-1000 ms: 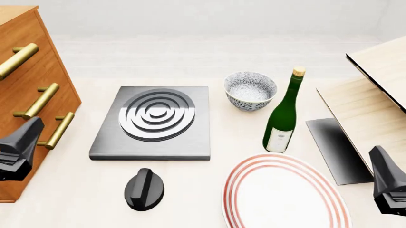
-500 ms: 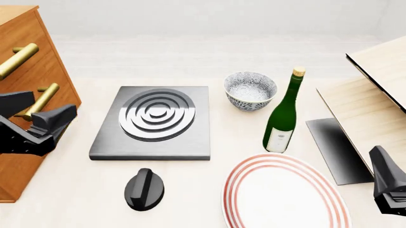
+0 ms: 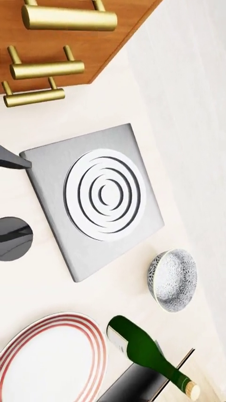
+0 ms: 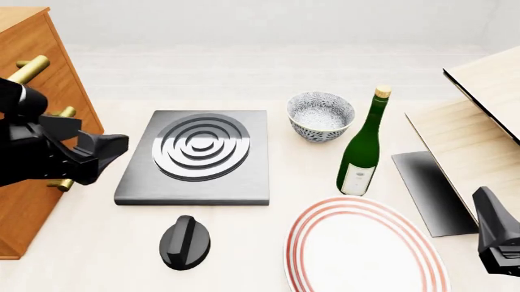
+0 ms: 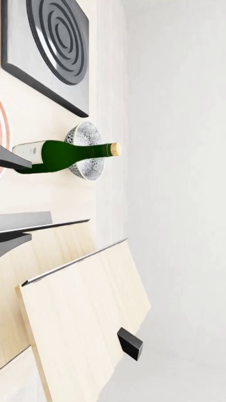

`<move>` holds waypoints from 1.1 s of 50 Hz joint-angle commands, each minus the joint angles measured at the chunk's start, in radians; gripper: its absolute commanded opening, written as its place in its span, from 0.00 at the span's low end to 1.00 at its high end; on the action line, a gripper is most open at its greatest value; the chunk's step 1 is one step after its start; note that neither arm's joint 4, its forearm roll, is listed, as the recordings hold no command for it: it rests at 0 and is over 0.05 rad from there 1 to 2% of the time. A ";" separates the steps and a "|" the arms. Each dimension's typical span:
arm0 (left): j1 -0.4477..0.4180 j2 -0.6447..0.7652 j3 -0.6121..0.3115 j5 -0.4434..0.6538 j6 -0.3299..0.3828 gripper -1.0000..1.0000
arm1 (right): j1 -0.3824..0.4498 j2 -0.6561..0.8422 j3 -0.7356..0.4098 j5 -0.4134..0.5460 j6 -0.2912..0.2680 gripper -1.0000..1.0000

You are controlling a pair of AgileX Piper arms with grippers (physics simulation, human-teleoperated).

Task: Turn on the stove.

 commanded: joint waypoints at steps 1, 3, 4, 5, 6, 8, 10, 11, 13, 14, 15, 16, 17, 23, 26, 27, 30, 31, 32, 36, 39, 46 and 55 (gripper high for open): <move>-0.046 0.089 -0.021 0.054 -0.051 1.00 | 0.000 0.002 0.001 -0.003 0.000 1.00; -0.061 0.100 -0.024 0.061 -0.068 1.00 | 0.000 0.004 0.002 -0.006 0.000 1.00; -0.066 0.103 -0.026 0.065 -0.083 1.00 | 0.000 0.003 0.002 -0.004 0.000 1.00; -0.064 0.100 -0.028 0.066 -0.074 1.00 | 0.000 0.003 0.002 -0.004 0.000 1.00; -0.073 0.106 -0.029 0.070 -0.074 1.00 | 0.000 0.002 0.002 -0.003 0.000 1.00; -0.088 0.113 -0.032 0.073 -0.092 1.00 | 0.000 0.003 0.002 -0.005 0.000 1.00; -0.097 0.117 -0.034 0.073 -0.097 1.00 | 0.000 0.003 0.003 -0.006 0.000 1.00; -0.103 0.123 -0.033 0.071 -0.098 1.00 | 0.000 0.002 0.002 -0.004 0.000 1.00; -0.116 0.133 -0.032 0.064 -0.113 1.00 | 0.000 0.003 0.002 -0.005 0.000 1.00; -0.123 0.136 -0.032 0.062 -0.123 1.00 | 0.000 0.003 0.002 -0.005 0.000 1.00; -0.123 0.136 -0.032 0.062 -0.123 1.00 | 0.000 0.003 0.002 -0.005 0.000 1.00; -0.135 0.147 -0.029 0.053 -0.126 1.00 | 0.000 0.000 0.001 -0.001 0.000 1.00; -0.139 0.150 -0.029 0.049 -0.137 1.00 | 0.000 0.000 0.001 -0.001 0.000 1.00; -0.158 0.174 -0.020 0.024 -0.161 1.00 | 0.000 0.001 0.001 -0.002 0.000 1.00; -0.160 0.187 -0.012 0.004 -0.161 1.00 | 0.000 0.002 0.001 -0.002 0.000 1.00; -0.158 0.194 -0.005 -0.009 -0.166 1.00 | 0.000 0.002 0.001 -0.002 0.000 1.00; -0.158 0.202 0.004 -0.027 -0.171 1.00 | 0.000 0.002 0.002 -0.004 0.000 1.00; -0.166 0.212 0.018 -0.049 -0.188 1.00 | 0.000 0.003 0.002 -0.005 0.000 1.00; -0.166 0.212 0.018 -0.049 -0.188 1.00 | 0.000 0.003 0.002 -0.005 0.000 1.00; -0.169 0.231 0.031 -0.077 -0.198 1.00 | 0.000 0.005 0.002 -0.007 0.000 1.00; -0.175 0.248 0.040 -0.095 -0.212 1.00 | 0.000 -0.001 -0.002 0.004 0.000 1.00; -0.177 0.273 0.049 -0.123 -0.231 1.00 | 0.000 -0.001 -0.002 0.004 0.000 1.00; -0.184 0.306 0.074 -0.164 -0.263 1.00 | 0.000 -0.002 -0.002 0.004 0.000 1.00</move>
